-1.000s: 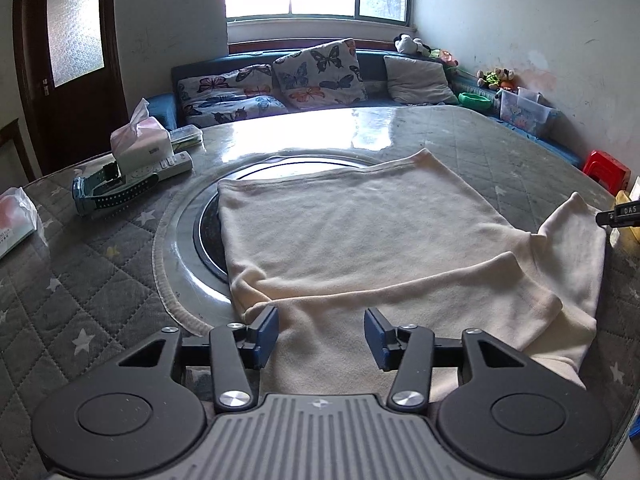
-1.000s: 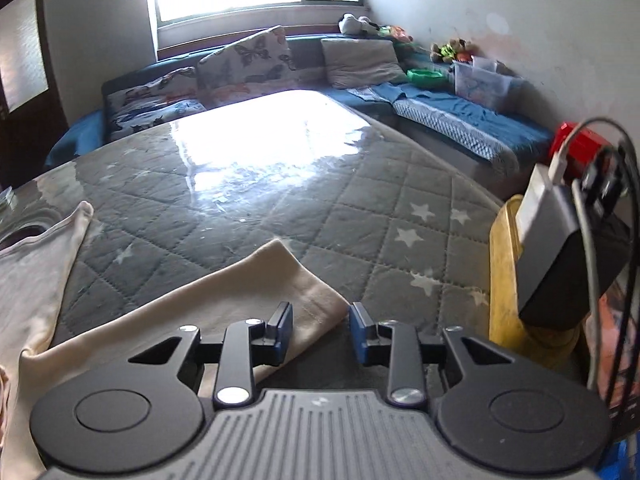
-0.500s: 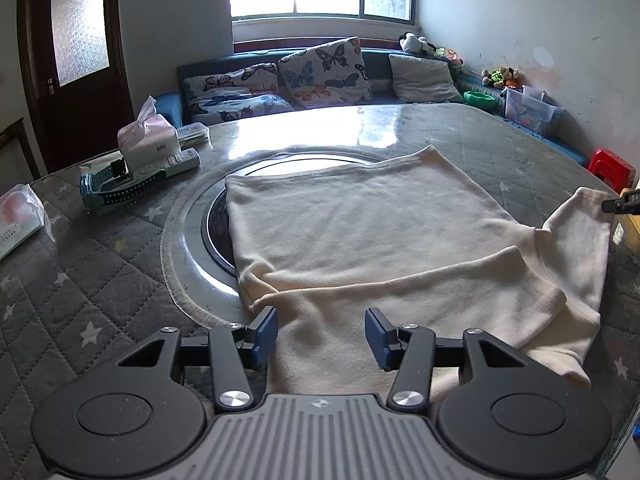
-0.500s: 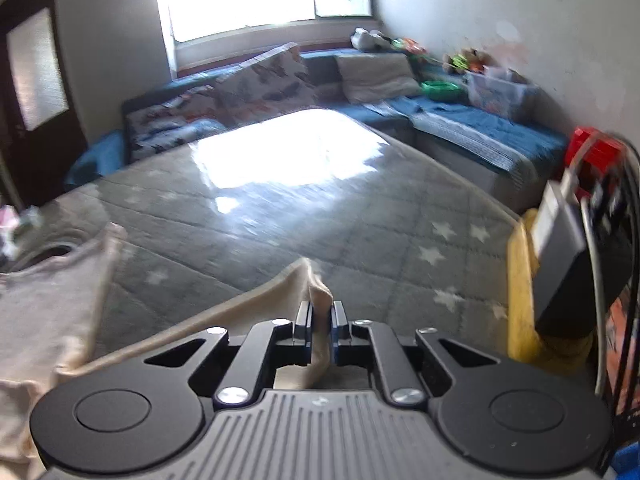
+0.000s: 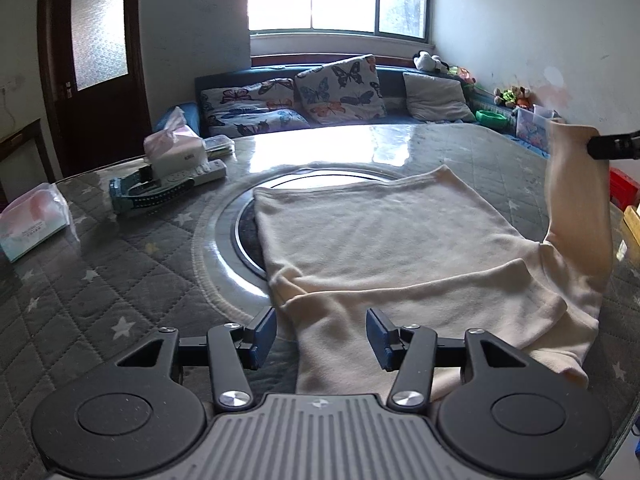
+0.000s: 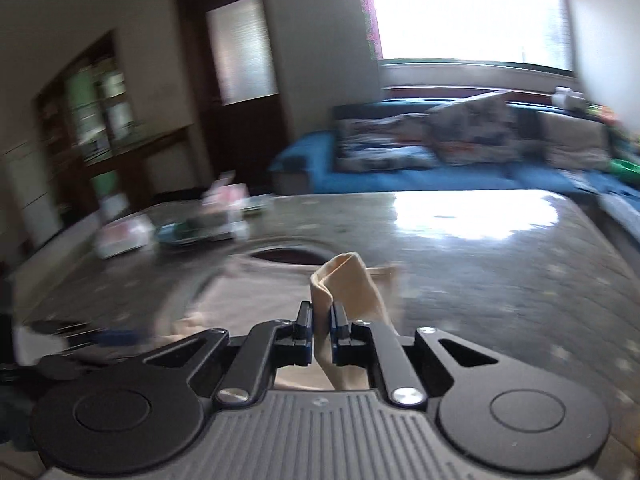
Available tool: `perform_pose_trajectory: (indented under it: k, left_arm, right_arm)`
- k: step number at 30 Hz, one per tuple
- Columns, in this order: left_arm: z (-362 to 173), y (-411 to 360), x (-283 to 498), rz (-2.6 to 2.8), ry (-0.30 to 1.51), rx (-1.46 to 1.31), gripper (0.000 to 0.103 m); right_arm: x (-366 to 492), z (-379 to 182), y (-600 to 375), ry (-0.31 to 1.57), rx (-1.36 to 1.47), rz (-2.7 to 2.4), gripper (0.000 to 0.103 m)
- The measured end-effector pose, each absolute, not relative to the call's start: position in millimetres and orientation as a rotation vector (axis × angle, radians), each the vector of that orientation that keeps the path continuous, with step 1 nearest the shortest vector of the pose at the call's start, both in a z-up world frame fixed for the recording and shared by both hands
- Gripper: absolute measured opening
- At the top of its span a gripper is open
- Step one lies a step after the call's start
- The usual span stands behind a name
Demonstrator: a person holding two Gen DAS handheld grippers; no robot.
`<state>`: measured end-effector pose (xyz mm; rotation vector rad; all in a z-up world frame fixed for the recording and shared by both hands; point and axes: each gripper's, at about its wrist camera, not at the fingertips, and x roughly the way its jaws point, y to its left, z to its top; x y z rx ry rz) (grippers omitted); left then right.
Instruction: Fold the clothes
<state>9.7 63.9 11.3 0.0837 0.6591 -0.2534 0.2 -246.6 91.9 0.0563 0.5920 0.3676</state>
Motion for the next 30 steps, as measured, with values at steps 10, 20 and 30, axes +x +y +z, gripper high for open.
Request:
perform_pose_trajectory:
  k: [10, 20, 30]
  left_arm:
    - [8.4, 88.4, 2.5, -0.206, 0.654, 0.040, 0.054]
    - [8.8, 94.5, 0.0, -0.211, 0.650, 0.032, 0.054]
    - [11.0, 58.7, -0.2, -0.345, 0.632, 0.099, 0.036]
  right_arm:
    - [2.1, 86.8, -146.0, 0.657, -0.071, 0.613, 0.008]
    - [-2.3, 70.0, -117.3, 0.705, -0.067, 0.664, 0.014]
    - [-9.9, 38.0, -181.3, 0.812, -0.152, 0.453, 0.014]
